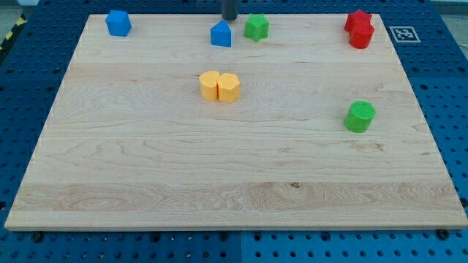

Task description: Move blue triangle towards yellow hexagon

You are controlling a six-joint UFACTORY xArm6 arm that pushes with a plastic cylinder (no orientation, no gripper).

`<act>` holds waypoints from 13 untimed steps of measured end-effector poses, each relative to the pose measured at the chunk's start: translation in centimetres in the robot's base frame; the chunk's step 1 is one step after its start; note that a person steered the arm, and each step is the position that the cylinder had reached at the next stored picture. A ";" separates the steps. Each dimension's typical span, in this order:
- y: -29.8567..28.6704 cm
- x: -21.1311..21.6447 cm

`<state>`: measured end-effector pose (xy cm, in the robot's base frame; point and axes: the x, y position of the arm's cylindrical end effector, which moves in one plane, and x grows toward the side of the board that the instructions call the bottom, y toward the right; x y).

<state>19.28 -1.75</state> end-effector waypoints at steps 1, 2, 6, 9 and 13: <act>-0.1 0.0; -3.5 1.8; 0.0 7.3; 0.0 8.7; 4.4 10.9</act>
